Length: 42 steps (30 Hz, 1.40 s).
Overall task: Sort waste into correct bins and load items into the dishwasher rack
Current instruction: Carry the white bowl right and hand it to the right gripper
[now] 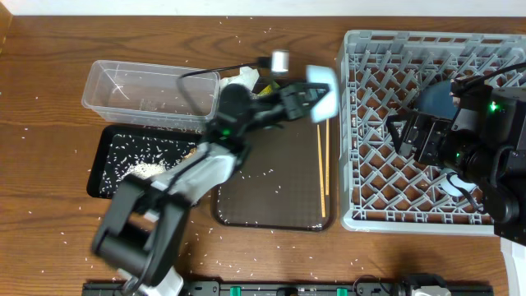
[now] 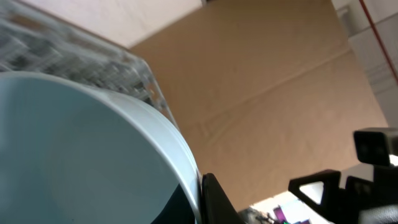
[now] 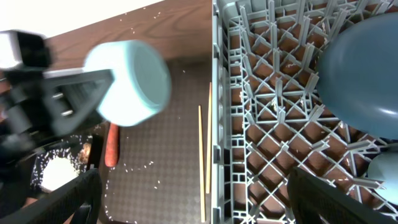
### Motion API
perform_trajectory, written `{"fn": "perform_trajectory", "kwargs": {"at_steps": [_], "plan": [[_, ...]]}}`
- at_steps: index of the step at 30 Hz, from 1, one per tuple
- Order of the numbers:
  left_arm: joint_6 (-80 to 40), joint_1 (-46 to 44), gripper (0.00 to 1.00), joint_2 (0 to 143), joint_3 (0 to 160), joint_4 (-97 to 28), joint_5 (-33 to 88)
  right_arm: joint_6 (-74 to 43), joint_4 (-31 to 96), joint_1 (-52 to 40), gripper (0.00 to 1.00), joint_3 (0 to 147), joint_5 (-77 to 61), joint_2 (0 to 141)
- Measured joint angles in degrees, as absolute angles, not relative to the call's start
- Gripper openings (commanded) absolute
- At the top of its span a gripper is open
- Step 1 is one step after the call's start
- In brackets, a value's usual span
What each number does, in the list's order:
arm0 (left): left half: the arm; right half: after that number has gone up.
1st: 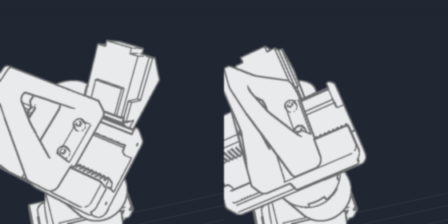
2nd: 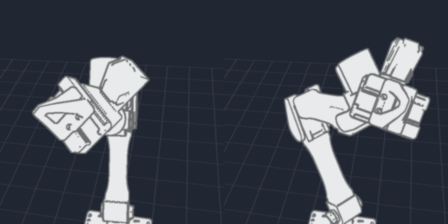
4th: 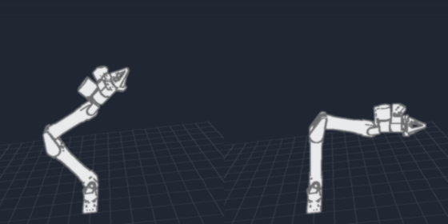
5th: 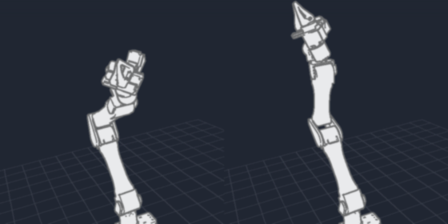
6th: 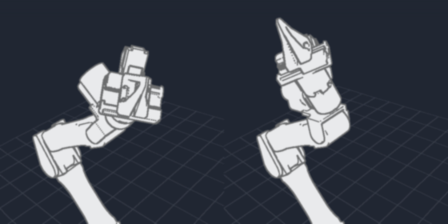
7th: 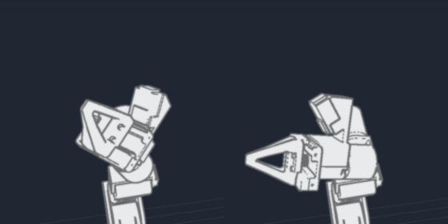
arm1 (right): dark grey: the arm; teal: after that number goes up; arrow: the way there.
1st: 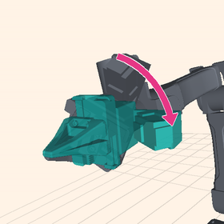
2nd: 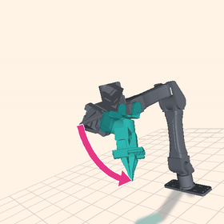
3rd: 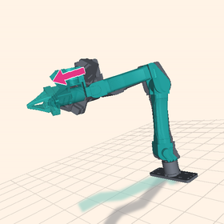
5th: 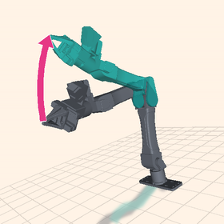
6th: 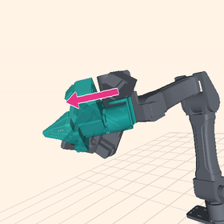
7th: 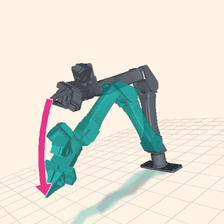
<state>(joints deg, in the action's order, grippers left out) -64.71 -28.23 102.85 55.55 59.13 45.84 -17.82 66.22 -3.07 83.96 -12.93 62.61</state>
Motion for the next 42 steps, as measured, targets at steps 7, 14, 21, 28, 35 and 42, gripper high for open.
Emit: {"fn": "perform_trajectory", "kwargs": {"at_steps": [7, 14, 21, 28, 35, 42], "plan": [[-68.2, -35.1, 0.06, 116.6, 70.0, 59.9, 46.8, -17.8, 66.7, -3.1, 0.87, 84.0, -12.9, 62.6], [-71.1, -38.6, 0.06, 125.5, 79.2, 60.2, 48.1, -17.8, 68.6, -3.1, 0.87, 84.0, -12.9, 62.6], [-74.7, -40.3, 0.06, 129.4, 80.1, 64.5, 48.1, -17.8, 69.9, -3.1, 0.87, 84.0, -12.8, 62.6], [-76.6, -40.4, 0.06, 129.8, 80.1, 65.0, 48.1, -17.8, 69.9, -3.1, 0.87, 84.0, -12.8, 62.6], [-76.9, -40.3, 0.06, 129.8, 80.1, 64.9, 48.5, -17.8, 69.9, -3.1, 0.87, 84.0, -12.8, 62.6], [-75.9, -39.5, 0.07, 129.8, 80.1, 60.2, 50.1, -17.8, 69.9, -3.1, 0.87, 84.0, -12.8, 62.6]]}}
